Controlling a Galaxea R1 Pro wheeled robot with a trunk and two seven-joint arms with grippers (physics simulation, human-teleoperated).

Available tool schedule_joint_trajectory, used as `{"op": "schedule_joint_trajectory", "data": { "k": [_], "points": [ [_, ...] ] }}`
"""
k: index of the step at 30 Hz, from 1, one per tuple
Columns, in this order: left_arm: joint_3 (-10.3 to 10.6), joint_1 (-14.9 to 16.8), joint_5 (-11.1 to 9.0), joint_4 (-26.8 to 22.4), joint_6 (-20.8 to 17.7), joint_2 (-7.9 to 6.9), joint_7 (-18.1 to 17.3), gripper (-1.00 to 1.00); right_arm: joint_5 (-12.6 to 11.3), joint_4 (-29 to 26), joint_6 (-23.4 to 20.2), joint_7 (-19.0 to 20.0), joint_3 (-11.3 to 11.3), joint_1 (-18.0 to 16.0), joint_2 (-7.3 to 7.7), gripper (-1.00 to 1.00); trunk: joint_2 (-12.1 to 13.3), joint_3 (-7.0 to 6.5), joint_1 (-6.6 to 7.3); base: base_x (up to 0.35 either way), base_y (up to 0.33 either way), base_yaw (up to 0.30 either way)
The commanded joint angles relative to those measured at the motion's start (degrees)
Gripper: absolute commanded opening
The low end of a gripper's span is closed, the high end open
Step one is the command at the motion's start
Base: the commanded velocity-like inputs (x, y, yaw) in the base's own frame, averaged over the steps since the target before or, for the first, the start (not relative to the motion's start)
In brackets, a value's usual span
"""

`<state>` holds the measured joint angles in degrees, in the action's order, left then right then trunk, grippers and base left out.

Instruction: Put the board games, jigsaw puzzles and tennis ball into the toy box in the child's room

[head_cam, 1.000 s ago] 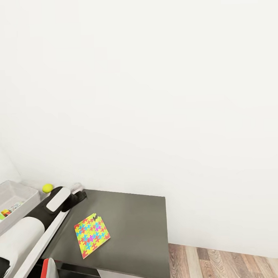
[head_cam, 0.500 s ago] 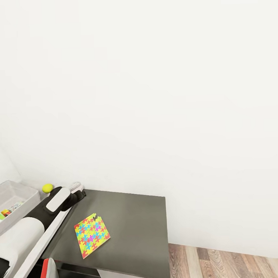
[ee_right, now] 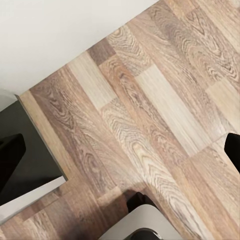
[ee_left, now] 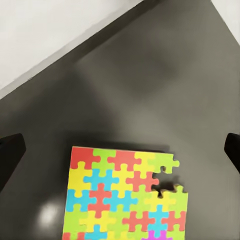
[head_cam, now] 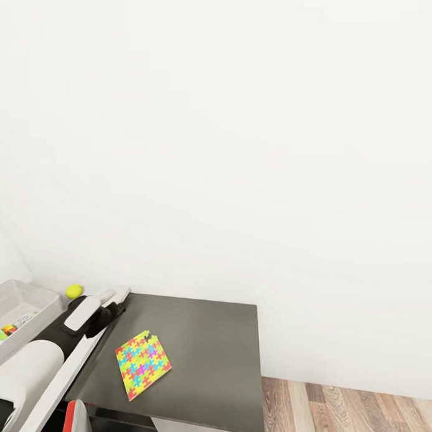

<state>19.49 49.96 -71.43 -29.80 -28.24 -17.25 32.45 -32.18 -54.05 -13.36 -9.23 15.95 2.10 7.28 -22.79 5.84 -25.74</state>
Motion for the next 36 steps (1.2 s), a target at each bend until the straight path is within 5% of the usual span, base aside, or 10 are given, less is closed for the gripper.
{"op": "schedule_joint_trajectory", "data": {
  "k": [1,9,36],
  "points": [
    [-0.3,0.1,-0.4,0.0,0.0,-0.11,0.4,1.00,-0.5,-0.2,-0.3,-0.3,0.0,0.0,0.01,1.00,-0.1,0.17,-0.04,0.000,0.000,0.000],
    [-2.1,0.1,-0.1,0.2,1.5,-0.05,0.4,1.00,-0.5,-0.1,-0.3,-0.3,0.0,0.0,0.01,1.00,-0.1,0.64,-0.04,0.000,0.000,0.000],
    [-2.0,0.1,0.1,0.3,2.7,0.05,0.2,1.00,-0.5,-0.1,-0.3,-0.4,0.0,0.0,0.01,1.00,-0.1,3.05,-0.04,0.000,0.000,0.000]
  ]
}}
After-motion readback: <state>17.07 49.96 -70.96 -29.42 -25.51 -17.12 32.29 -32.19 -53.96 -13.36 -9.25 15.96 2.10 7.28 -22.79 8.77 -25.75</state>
